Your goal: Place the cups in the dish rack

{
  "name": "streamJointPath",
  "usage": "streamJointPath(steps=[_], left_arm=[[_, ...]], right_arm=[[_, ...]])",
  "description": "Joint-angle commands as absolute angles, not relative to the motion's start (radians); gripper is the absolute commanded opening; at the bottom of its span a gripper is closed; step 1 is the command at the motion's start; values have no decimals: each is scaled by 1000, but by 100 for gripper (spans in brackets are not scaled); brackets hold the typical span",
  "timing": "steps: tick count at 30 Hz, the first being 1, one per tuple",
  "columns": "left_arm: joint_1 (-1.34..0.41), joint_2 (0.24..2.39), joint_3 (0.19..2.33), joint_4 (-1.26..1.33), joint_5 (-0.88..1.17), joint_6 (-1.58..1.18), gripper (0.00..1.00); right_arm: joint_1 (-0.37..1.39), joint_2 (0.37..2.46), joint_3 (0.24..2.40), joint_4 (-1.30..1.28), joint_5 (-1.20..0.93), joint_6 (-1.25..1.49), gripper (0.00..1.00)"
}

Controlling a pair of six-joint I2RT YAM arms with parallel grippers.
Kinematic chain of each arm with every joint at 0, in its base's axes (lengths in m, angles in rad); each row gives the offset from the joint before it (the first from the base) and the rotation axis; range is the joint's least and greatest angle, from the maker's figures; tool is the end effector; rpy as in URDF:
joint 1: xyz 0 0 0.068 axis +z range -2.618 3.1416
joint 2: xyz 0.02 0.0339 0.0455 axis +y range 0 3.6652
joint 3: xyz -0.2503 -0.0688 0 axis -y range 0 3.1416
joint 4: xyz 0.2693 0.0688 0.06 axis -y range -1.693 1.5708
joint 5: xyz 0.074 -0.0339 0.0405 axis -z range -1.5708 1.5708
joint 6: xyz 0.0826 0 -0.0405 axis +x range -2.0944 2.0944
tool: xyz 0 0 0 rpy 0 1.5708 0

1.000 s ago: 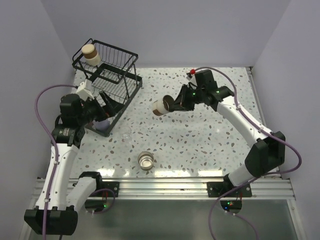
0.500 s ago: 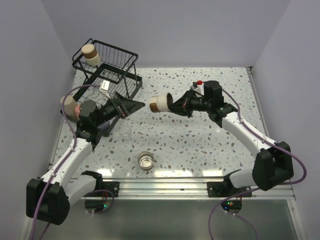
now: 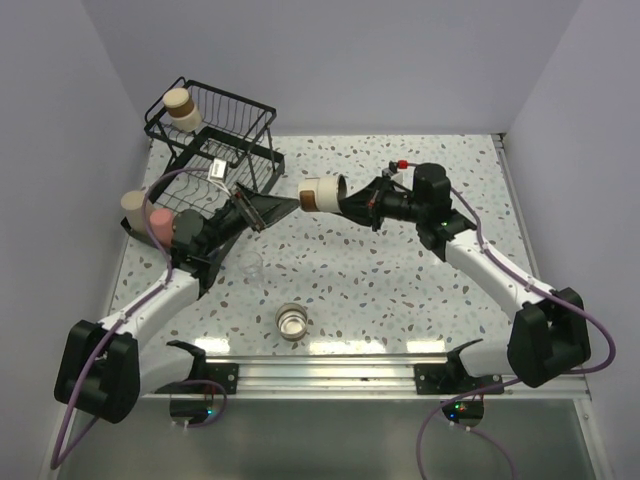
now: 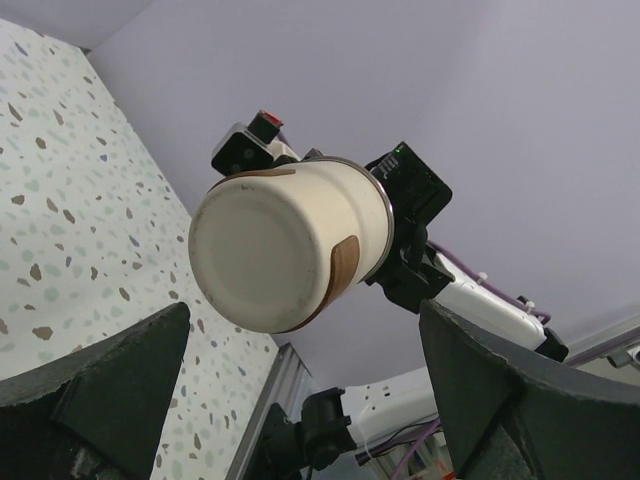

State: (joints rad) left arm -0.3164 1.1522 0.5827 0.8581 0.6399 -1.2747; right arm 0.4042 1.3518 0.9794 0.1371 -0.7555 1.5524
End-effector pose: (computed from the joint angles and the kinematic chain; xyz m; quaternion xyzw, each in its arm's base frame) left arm 0.2810 -0.1439 0.2874 -0.0381 0.6200 -0.6750 0.3981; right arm 0.3167 0.1971 0.2845 0.2046 0.7369 0.6392 0.0812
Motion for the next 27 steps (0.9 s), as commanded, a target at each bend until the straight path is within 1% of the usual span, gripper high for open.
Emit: streamJointPath(steps=[1,9,15,20,23,27], left_arm=[[-324,1163,581,1008,612,-1315,100],[-330,1189,565,1054,597,-1341,100],[-336,1195,549,1068,586,-1353,100],[-337,1206,522,1160,581,-1404,100],[-337,1204,522,1187,584,-1420,97],[-337,1200,523,1206,586,-1433,88]], right_arm=[[413,1319,971,222,-795,1603,0],[454,1335,992,248,-782,1626,0],[482,1347,996,316,-779,1676,0],[502,1364,993,350,-778,1690,0],[509,1370,989,365,-775,1697,0],[522,1376,991,373,-773,1700,0]])
